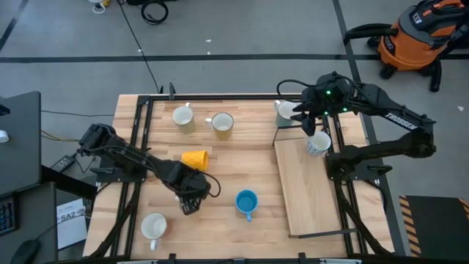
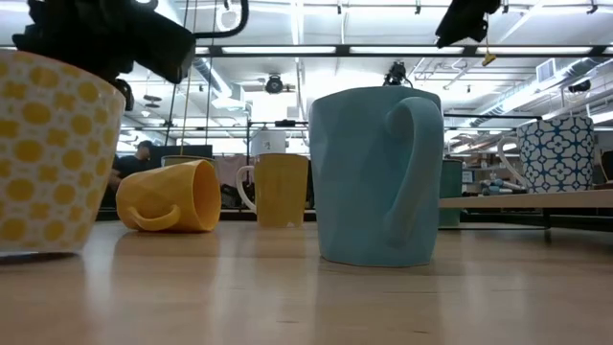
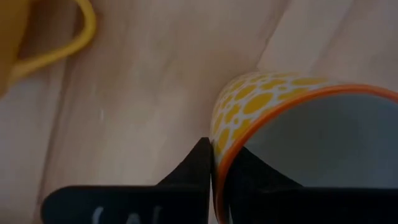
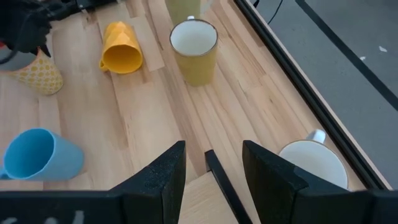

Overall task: Place coffee mugs
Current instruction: Put the yellow patterned mug on the shelf

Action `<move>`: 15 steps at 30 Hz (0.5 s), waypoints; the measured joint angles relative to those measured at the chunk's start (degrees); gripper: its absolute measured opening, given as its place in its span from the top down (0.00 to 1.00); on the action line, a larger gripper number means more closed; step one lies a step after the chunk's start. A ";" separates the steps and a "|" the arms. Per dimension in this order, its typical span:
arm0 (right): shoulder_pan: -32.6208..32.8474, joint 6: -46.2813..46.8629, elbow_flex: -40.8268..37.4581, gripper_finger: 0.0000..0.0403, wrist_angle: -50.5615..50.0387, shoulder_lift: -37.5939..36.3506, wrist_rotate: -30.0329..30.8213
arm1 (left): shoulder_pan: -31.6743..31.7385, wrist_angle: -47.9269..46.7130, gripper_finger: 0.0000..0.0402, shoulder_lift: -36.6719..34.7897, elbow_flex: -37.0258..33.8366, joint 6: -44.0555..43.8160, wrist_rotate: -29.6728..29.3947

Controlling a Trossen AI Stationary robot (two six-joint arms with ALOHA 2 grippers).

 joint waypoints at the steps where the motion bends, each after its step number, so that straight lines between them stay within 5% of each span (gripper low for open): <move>1: 0.00 0.00 0.00 0.59 -0.08 -0.69 0.01 | 0.56 -0.02 0.92 0.00 0.00 0.06 1.18; 15: 0.00 0.03 0.00 0.59 -4.14 -8.30 0.50 | 5.27 -0.29 0.93 -2.47 0.00 -0.06 10.27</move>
